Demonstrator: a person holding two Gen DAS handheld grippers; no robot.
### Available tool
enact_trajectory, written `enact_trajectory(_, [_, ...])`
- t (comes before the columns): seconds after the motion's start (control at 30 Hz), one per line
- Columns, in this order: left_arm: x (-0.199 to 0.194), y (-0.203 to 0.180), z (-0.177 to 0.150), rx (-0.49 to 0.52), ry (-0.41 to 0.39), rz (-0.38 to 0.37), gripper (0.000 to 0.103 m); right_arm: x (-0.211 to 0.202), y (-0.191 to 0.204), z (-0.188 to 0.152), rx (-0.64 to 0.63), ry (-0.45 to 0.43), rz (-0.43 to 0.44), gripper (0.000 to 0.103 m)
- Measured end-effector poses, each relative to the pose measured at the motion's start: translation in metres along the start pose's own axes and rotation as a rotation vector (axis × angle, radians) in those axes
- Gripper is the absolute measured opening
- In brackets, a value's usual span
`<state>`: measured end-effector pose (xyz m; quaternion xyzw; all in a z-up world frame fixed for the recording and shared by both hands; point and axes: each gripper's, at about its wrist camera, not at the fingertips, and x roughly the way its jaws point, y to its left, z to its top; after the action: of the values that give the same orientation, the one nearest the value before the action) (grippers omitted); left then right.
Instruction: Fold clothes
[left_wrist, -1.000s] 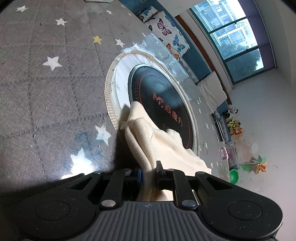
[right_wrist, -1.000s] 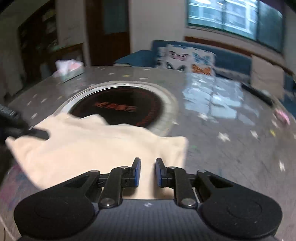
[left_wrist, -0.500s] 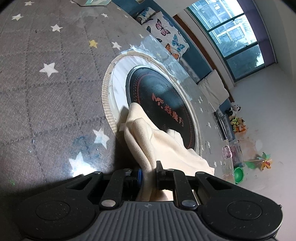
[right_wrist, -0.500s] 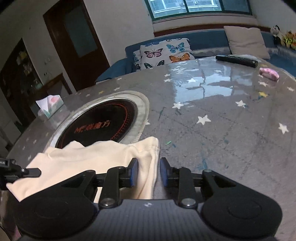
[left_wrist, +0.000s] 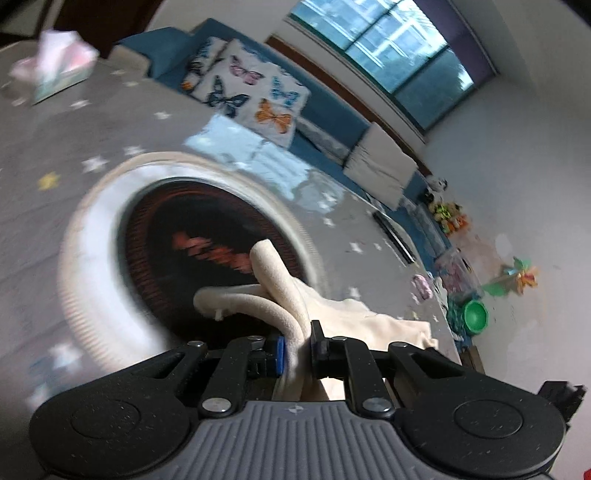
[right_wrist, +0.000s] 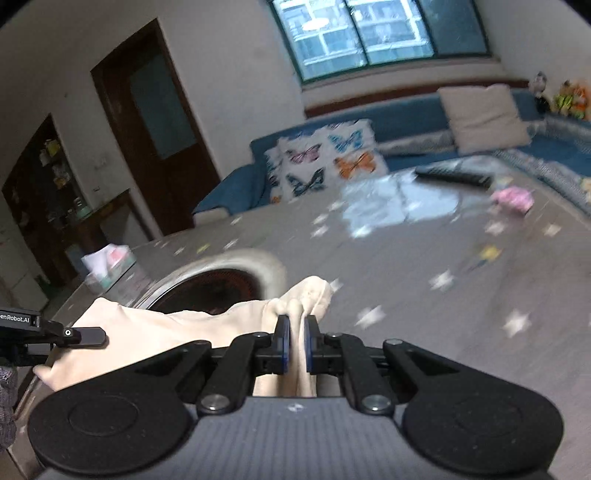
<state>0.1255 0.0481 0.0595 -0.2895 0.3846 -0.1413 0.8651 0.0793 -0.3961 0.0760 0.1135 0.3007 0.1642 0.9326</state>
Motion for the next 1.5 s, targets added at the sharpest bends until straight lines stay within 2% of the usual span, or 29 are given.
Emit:
enact_trajectory(0.3, [0.093, -0.084, 0.011, 0.123, 0.073, -0.047, 0.013, -0.017, -0.087, 0.047, 0.009, -0.048, -0.187, 0.007])
enact_trajectory(0.53, [0.156, -0.123, 0.003, 0.209, 0.137, -0.047, 0.014, -0.008, -0.141, 0.056, 0.044, -0.040, -0.279, 0.007])
enact_trajectory(0.6, [0.170, -0.123, -0.003, 0.236, 0.167, -0.015, 0.015, 0.002, -0.157, 0.051, 0.067, -0.014, -0.303, 0.007])
enact_trajectory(0.7, [0.182, -0.117, -0.009, 0.270, 0.188, 0.074, 0.017, 0.016, -0.176, 0.042, 0.092, 0.021, -0.365, 0.008])
enact_trajectory(0.73, [0.182, -0.115, -0.010, 0.291, 0.185, 0.104, 0.022, 0.017, -0.179, 0.040, 0.088, 0.023, -0.377, 0.008])
enact_trajectory(0.87, [0.170, -0.115, -0.003, 0.364, 0.117, 0.171, 0.027, 0.010, -0.178, 0.044, 0.052, -0.002, -0.360, 0.008])
enact_trajectory(1.0, [0.171, -0.127, 0.006, 0.376, 0.079, 0.133, 0.025, 0.017, -0.164, 0.053, 0.030, 0.008, -0.268, 0.009])
enact_trajectory(1.07, [0.180, -0.137, 0.006, 0.385, 0.093, 0.097, 0.025, 0.030, -0.158, 0.054, 0.032, 0.030, -0.228, 0.009])
enact_trajectory(1.23, [0.212, -0.155, 0.003, 0.428, 0.139, 0.032, 0.025, 0.063, -0.146, 0.051, 0.018, 0.078, -0.194, 0.010])
enact_trajectory(1.5, [0.261, -0.159, -0.006, 0.455, 0.180, 0.049, 0.023, 0.087, -0.146, 0.045, 0.002, 0.107, -0.223, 0.009])
